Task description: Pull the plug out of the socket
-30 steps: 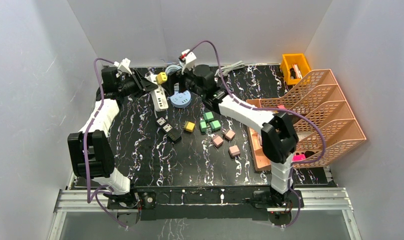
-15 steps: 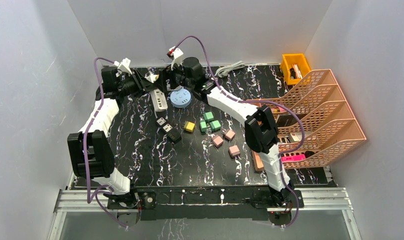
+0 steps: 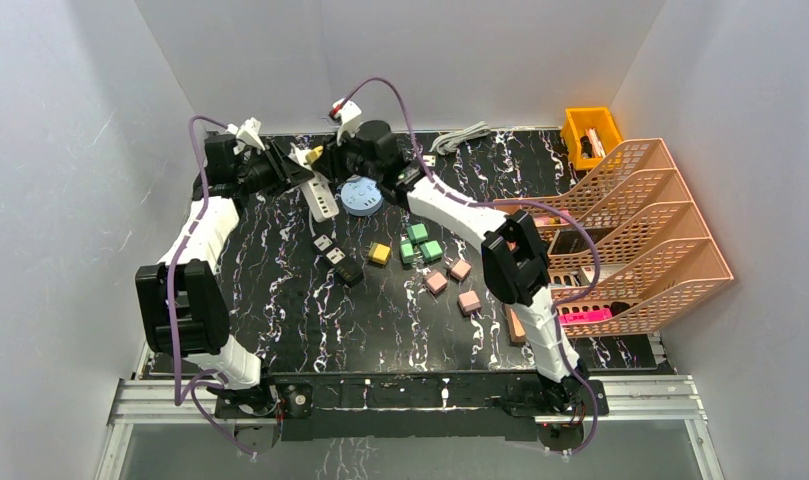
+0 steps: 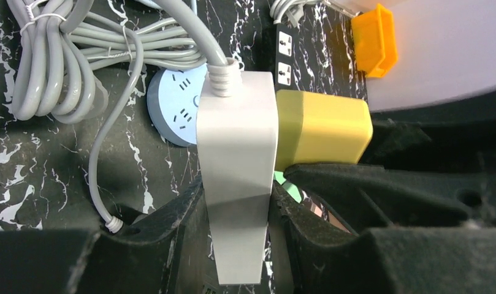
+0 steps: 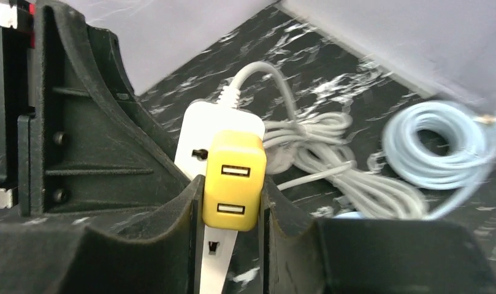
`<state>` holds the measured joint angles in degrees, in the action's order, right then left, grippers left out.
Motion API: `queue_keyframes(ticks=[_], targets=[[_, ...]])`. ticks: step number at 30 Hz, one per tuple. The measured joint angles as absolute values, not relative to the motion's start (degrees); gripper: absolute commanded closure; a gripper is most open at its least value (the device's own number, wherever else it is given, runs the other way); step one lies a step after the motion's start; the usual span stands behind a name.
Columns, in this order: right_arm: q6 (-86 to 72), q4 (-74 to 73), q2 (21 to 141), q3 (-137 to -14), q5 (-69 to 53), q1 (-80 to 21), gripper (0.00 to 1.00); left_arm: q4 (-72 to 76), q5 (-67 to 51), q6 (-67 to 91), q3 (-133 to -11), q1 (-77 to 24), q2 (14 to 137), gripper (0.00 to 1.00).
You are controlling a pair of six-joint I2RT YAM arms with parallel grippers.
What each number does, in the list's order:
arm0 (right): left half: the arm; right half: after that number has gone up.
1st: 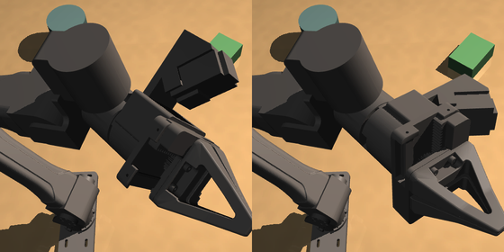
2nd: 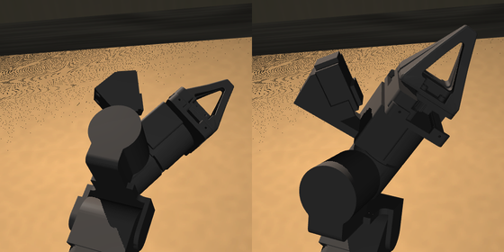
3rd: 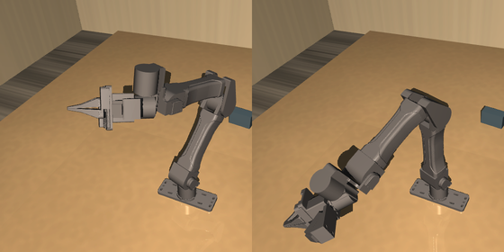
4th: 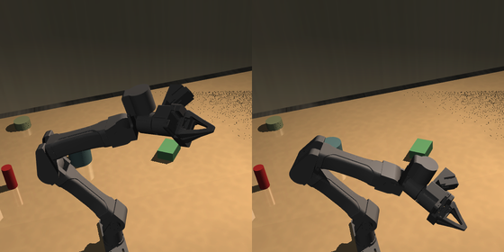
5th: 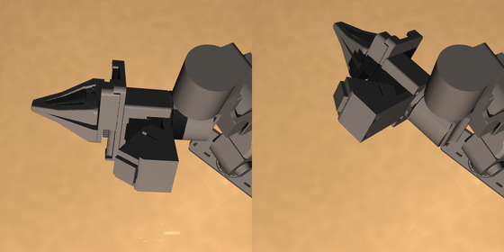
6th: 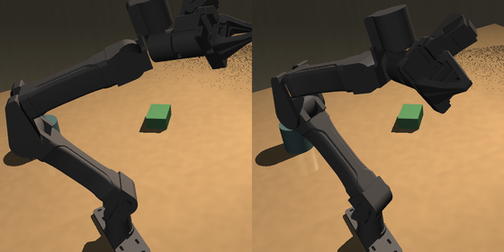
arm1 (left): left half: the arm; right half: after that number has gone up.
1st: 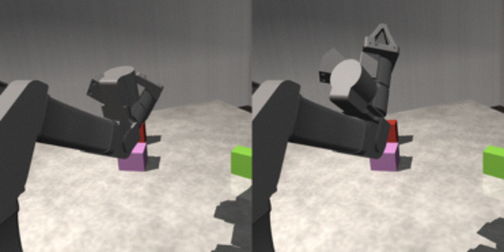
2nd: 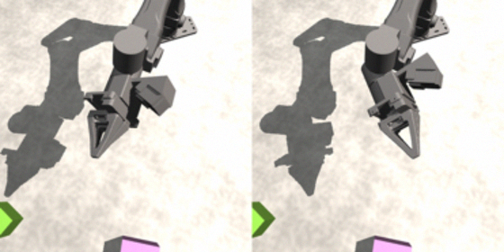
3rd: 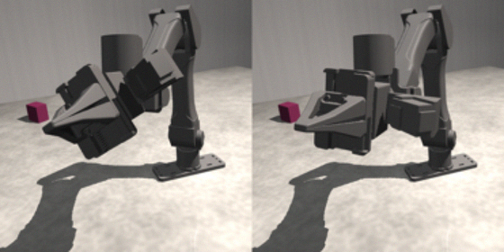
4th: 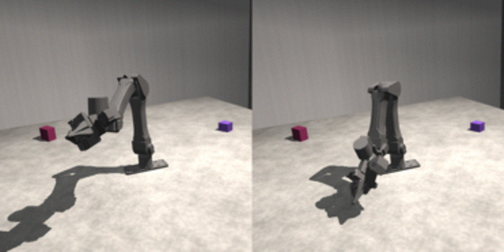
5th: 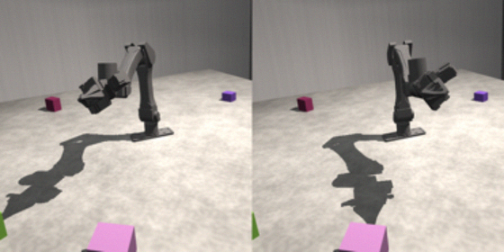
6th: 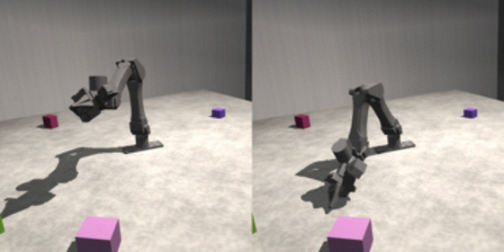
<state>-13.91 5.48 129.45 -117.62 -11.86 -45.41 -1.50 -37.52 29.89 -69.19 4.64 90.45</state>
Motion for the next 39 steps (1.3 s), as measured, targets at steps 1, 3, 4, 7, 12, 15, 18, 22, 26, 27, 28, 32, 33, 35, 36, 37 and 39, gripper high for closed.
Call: queue_keyframes(ticks=[1, 3, 4, 7, 12, 15, 18, 22, 26, 27, 28, 32, 33, 35, 36, 37, 39], targets=[[-10.90, 6.70, 128.35, -115.83, -8.10, -46.54, 1.00, -1.41, -37.32, 29.82, -69.19, 4.60, 90.56, 1.00], [-2.79, 11.27, 124.79, -109.51, 2.83, -50.48, 1.00, -2.07, -38.15, 29.10, -69.19, 4.49, 90.65, 1.00], [0.84, 13.37, 123.15, -106.76, 7.79, -52.40, 1.00, -2.76, -39.13, 28.99, -69.19, 4.49, 90.65, 1.00], [7.22, 17.08, 121.23, -103.04, 15.86, -55.29, 1.00, -3.70, -42.09, 28.53, -69.32, 4.49, 90.63, 1.00], [10.13, 19.92, 120.99, -101.93, 17.08, -55.48, 1.00, -3.44, -41.80, 27.88, -70.04, 4.38, 90.63, 1.00], [-4.67, 23.07, 119.00, -98.74, -0.23, -48.88, 1.00, -4.97, -42.04, 27.81, -70.52, 4.38, 90.52, 1.00], [-19.51, 30.11, 118.06, -95.24, -17.08, -37.47, 1.00, -4.97, -39.03, 27.94, -71.20, 4.38, 90.67, 1.00], [-25.19, 30.00, 116.29, -92.97, -23.31, -27.33, 1.00, -4.97, -37.63, 27.97, -71.31, 4.38, 90.70, 1.00], [-26.35, 29.74, 112.95, -91.00, -27.07, -29.69, 1.00, -5.08, -36.60, 27.90, -71.46, 4.36, 91.00, 1.00], [-25.98, 29.65, 111.81, -90.06, -27.33, -30.81, 1.00, -5.21, -36.36, 27.86, -71.72, 4.38, 91.24, 1.00], [-25.41, 29.50, 110.00, -88.33, -27.22, -32.03, 1.00, -5.23, -36.21, 27.81, -71.94, 4.38, 91.44, 1.00], [-24.67, 30.04, 98.08, -73.43, -25.61, -36.29, 1.00, -5.41, -35.31, 27.53, -72.23, 4.38, 91.64, 1.00], [-25.32, 30.46, 95.00, -69.45, -25.39, -36.49, 1.00, -5.50, -35.14, 27.46, -72.34, 4.38, 91.68, 1.00], [-27.29, 32.64, 89.17, -61.17, -25.17, -36.75, 1.00, -5.63, -34.98, 27.46, -72.73, 4.38, 92.12, 1.00], [-27.99, 32.99, 87.44, -58.35, -24.62, -37.08, 1.00, -5.61, -34.98, 27.46, -73.03, 4.38, 92.55, 1.00], [-28.16, 32.93, 86.59, -56.36, -23.38, -37.69, 1.00, -5.50, -34.94, 27.46, -73.21, 4.38, 92.97, 1.00], [-28.75, 33.08, 85.52, -51.24, -20.03, -41.32, 1.00, -4.97, -34.87, 27.49, -73.28, 4.38, 93.84, 1.00]])
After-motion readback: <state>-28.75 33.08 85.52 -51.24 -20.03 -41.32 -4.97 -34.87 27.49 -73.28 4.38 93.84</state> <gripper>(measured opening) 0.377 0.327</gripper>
